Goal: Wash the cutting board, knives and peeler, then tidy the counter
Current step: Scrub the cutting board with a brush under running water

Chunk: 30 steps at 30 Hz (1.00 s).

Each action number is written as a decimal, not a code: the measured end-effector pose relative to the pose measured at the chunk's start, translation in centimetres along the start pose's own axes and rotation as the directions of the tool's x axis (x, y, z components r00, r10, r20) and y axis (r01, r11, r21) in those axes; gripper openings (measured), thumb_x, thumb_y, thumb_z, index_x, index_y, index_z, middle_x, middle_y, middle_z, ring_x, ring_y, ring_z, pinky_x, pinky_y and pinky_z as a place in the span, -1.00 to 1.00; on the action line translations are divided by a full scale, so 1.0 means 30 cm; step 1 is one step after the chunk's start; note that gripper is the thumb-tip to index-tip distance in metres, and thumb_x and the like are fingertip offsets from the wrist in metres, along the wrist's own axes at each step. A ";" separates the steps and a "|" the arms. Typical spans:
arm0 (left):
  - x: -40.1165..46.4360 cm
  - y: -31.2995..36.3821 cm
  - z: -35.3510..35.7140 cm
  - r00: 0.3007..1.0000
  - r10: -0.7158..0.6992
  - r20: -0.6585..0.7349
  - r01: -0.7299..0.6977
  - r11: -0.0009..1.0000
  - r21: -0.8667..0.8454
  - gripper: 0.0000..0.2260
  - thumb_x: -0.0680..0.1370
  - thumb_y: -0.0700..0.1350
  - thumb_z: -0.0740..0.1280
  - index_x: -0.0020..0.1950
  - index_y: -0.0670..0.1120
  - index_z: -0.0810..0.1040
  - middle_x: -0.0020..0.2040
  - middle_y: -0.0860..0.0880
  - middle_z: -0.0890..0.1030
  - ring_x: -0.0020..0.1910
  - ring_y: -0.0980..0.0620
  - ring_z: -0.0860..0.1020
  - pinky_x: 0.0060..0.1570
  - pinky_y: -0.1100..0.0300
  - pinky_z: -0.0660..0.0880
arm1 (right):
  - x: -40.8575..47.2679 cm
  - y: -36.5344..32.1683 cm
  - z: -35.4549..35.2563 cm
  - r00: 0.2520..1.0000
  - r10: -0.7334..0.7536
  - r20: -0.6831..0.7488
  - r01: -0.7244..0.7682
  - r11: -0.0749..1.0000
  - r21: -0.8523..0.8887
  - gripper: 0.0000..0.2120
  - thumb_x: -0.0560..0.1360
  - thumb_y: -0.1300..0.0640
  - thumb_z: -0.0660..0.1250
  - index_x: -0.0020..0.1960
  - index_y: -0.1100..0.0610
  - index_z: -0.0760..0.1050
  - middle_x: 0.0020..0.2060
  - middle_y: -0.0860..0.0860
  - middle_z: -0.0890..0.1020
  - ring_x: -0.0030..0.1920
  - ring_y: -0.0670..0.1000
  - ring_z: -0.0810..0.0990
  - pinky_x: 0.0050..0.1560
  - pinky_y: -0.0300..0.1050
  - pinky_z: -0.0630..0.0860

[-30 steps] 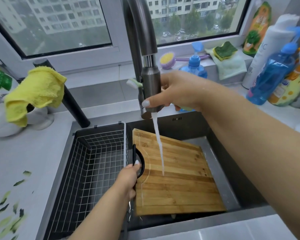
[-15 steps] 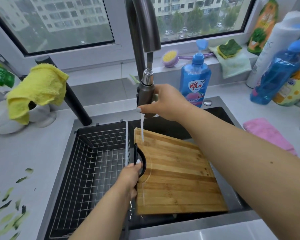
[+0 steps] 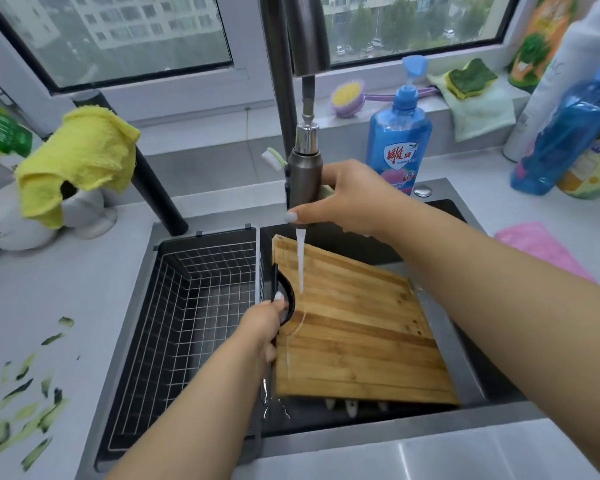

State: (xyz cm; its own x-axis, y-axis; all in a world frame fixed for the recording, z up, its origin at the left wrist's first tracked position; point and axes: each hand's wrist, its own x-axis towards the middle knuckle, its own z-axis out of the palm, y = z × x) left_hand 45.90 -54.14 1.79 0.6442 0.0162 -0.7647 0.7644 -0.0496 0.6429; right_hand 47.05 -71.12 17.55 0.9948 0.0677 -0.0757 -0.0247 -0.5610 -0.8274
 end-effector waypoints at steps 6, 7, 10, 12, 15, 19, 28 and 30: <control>0.018 0.033 0.016 0.998 -0.058 -0.009 0.057 0.998 -0.029 -0.75 0.65 0.00 0.21 0.02 -0.18 0.51 -0.10 -0.20 0.61 -0.21 -0.18 0.61 -0.32 -0.08 0.57 | -0.047 -0.005 0.021 0.999 0.043 0.028 -0.046 0.991 0.125 -0.76 0.32 -0.08 0.53 -0.08 -0.05 0.59 -0.44 -0.15 0.58 -0.40 -0.19 0.51 -0.41 -0.24 0.45; 0.017 0.038 0.018 0.998 -0.060 -0.011 0.060 0.998 -0.027 -0.77 0.65 -0.02 0.22 0.04 -0.18 0.51 -0.11 -0.18 0.61 -0.23 -0.17 0.60 -0.37 -0.05 0.57 | -0.053 -0.009 0.025 0.998 0.043 0.038 -0.048 0.989 0.143 -0.77 0.33 -0.07 0.53 -0.08 -0.05 0.59 -0.48 -0.16 0.56 -0.47 -0.22 0.48 -0.44 -0.25 0.43; 0.020 0.048 0.021 0.998 -0.059 -0.016 0.059 0.998 -0.007 -0.78 0.65 -0.06 0.21 0.00 -0.21 0.50 -0.19 -0.14 0.58 -0.33 -0.13 0.56 -0.52 0.05 0.52 | -0.067 -0.018 0.035 0.998 0.025 0.051 -0.034 0.981 0.191 -0.77 0.35 -0.05 0.53 -0.06 -0.01 0.61 -0.55 -0.16 0.49 -0.53 -0.20 0.41 -0.47 -0.22 0.37; 0.024 0.050 0.021 0.998 -0.068 -0.010 0.068 0.998 -0.015 -0.75 0.64 -0.08 0.24 -0.12 -0.23 0.53 -0.25 -0.16 0.61 -0.35 -0.14 0.58 -0.53 0.04 0.53 | -0.075 -0.024 0.039 0.998 0.012 0.067 -0.026 0.975 0.222 -0.78 0.37 -0.03 0.52 -0.04 0.01 0.61 -0.56 -0.17 0.50 -0.45 -0.14 0.42 -0.45 -0.19 0.36; 0.022 0.053 0.023 0.998 -0.066 0.018 0.067 0.997 -0.032 -0.73 0.63 -0.10 0.25 -0.21 -0.20 0.52 -0.40 -0.14 0.62 -0.43 -0.12 0.59 -0.56 0.05 0.54 | -0.082 -0.026 0.041 0.996 0.009 0.094 -0.033 0.966 0.258 -0.79 0.37 -0.01 0.52 -0.05 0.03 0.61 -0.53 -0.16 0.53 -0.35 -0.03 0.44 -0.41 -0.14 0.37; 0.030 0.059 0.025 0.998 -0.070 0.003 0.070 0.996 -0.046 -0.76 0.64 -0.04 0.23 -0.07 -0.18 0.54 -0.22 -0.16 0.58 -0.32 -0.14 0.58 -0.41 -0.01 0.55 | -0.090 -0.019 0.017 0.992 0.021 0.126 -0.050 0.971 0.232 -0.74 0.34 -0.04 0.53 -0.05 0.05 0.62 -0.48 -0.13 0.56 -0.35 -0.09 0.48 -0.38 -0.13 0.40; 0.071 0.036 0.010 0.997 -0.078 0.021 0.079 0.996 -0.046 -0.73 0.64 0.05 0.20 -0.05 -0.14 0.48 -0.14 -0.21 0.60 -0.23 -0.18 0.60 -0.27 -0.13 0.56 | -0.099 0.020 -0.130 0.983 0.114 0.141 -0.097 0.988 -0.124 -0.77 0.31 -0.16 0.51 -0.13 -0.08 0.57 -0.49 -0.16 0.57 -0.42 -0.17 0.50 -0.39 -0.25 0.45; 0.083 0.026 0.004 0.997 -0.077 0.018 0.078 0.996 -0.039 -0.73 0.64 0.05 0.20 -0.07 -0.14 0.48 -0.14 -0.21 0.60 -0.23 -0.18 0.60 -0.26 -0.12 0.56 | -0.103 0.033 -0.167 0.981 0.134 0.140 -0.105 0.975 -0.195 -0.76 0.31 -0.17 0.51 -0.13 -0.09 0.57 -0.39 -0.13 0.59 -0.34 -0.14 0.52 -0.36 -0.23 0.44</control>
State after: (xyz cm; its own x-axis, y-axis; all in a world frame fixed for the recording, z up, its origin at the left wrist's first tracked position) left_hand 48.11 -54.27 0.38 0.5827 0.0020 -0.8127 0.8127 -0.0088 0.5826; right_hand 44.44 -76.02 19.77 0.9590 0.1067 -0.2624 -0.1093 -0.7153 -0.6903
